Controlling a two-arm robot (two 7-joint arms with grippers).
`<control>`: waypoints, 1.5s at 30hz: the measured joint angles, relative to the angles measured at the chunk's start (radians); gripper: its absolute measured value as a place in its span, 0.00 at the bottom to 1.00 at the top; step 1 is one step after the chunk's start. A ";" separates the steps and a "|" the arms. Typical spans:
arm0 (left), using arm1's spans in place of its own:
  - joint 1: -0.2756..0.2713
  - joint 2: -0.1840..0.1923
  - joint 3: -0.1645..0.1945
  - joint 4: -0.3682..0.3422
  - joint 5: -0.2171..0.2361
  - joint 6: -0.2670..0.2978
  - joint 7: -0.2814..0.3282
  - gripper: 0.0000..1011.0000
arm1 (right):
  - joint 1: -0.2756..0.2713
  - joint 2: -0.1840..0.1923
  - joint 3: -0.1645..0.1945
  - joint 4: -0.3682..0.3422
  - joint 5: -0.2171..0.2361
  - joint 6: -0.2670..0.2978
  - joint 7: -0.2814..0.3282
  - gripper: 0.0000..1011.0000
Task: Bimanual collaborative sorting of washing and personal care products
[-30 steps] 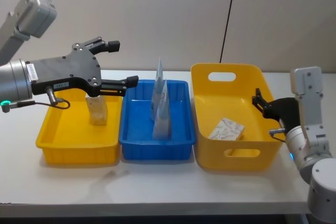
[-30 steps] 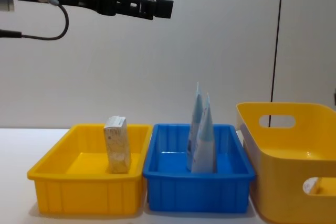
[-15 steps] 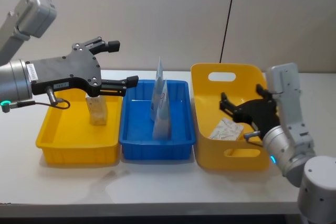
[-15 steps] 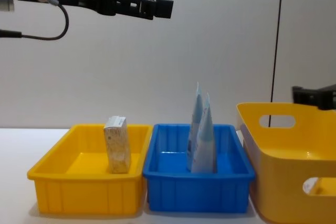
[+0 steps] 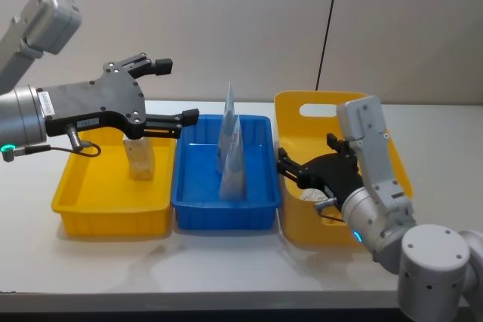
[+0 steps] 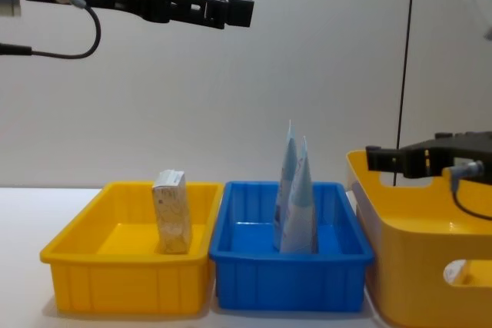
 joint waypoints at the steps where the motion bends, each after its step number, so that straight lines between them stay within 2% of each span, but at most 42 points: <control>1: 0.000 0.000 0.000 0.000 0.000 0.000 0.000 0.99 | 0.003 -0.003 -0.003 0.003 -0.002 0.003 -0.001 0.99; 11: 0.000 0.000 0.000 0.000 0.000 0.000 0.000 0.99 | 0.039 -0.037 -0.042 0.046 -0.033 0.040 -0.006 0.99; 22: 0.000 0.000 0.000 0.000 0.000 0.000 0.000 0.99 | 0.079 -0.041 -0.066 0.077 -0.045 0.067 0.036 0.99; 27: 0.000 0.000 0.000 0.000 0.000 0.000 0.000 0.99 | 0.093 -0.044 -0.068 0.092 -0.047 0.078 0.050 0.99; 45: 0.000 0.000 0.000 0.000 0.000 0.000 0.000 0.99 | 0.147 -0.091 -0.076 0.167 -0.047 0.112 0.077 0.99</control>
